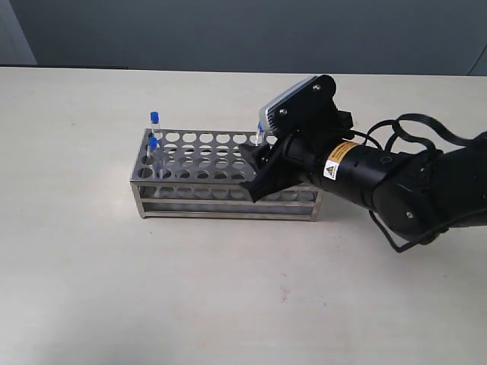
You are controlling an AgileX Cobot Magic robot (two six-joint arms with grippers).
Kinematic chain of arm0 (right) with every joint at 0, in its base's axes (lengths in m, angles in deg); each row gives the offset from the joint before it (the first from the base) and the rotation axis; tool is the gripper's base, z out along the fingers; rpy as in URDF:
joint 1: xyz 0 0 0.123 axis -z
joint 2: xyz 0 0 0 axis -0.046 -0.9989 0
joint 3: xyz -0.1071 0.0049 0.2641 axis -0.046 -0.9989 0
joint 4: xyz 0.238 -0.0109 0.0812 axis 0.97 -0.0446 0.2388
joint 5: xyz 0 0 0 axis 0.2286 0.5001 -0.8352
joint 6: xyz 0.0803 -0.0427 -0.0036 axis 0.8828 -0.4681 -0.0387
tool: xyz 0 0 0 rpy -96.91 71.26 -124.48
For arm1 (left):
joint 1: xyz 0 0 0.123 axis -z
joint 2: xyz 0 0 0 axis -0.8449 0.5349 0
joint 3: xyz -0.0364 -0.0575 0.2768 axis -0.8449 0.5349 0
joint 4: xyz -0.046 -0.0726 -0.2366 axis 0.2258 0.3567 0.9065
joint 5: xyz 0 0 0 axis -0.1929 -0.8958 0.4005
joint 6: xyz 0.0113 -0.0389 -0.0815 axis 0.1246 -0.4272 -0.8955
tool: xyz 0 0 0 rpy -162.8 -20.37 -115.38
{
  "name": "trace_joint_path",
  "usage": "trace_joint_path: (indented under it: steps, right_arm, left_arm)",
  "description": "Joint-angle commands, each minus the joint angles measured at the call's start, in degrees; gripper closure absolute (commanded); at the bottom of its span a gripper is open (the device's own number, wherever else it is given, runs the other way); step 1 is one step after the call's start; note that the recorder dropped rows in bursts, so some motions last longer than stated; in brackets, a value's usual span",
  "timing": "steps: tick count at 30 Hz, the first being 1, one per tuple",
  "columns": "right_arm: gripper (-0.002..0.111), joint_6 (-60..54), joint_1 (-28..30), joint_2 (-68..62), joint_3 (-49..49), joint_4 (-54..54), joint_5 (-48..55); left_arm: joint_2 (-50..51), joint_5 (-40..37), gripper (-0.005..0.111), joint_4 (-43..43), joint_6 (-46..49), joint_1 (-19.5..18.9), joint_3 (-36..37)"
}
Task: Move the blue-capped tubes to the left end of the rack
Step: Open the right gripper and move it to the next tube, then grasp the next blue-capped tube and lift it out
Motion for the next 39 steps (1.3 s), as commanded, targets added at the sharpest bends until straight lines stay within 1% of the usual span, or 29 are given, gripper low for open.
trace_joint_path:
  steps: [1,5,15,18,23,25,39]
  right_arm:
    - [0.051,-1.1,0.3,-2.2,-0.2,4.2,-4.1]
    - [0.051,-3.7,0.3,-3.8,-0.2,7.8,-7.5]
    - [0.052,-5.0,0.3,-9.8,-0.1,8.5,-17.1]
    - [0.059,-5.0,0.3,-11.5,0.6,9.9,-18.3]
    - [0.079,-5.0,0.3,-13.8,3.4,10.3,-17.7]
    - [0.082,-5.0,0.3,-14.5,4.5,10.3,-17.7]
    - [0.082,-5.0,0.3,-15.8,5.7,10.3,-16.3]
  left_arm:
    - [-0.2,0.1,0.106,-0.3,-0.2,0.0,0.1]
    - [-0.2,0.1,0.106,-0.3,-0.2,0.0,0.1]
    - [-0.2,0.1,0.106,-0.3,-0.2,0.0,0.1]
    - [-0.2,0.1,0.106,-0.3,-0.2,0.0,0.1]
    - [-0.2,0.1,0.106,-0.3,-0.2,0.0,0.1]
    - [-0.2,0.1,0.106,-0.3,-0.2,0.0,0.1]
    - [-0.2,0.1,0.106,-0.3,-0.2,0.0,0.1]
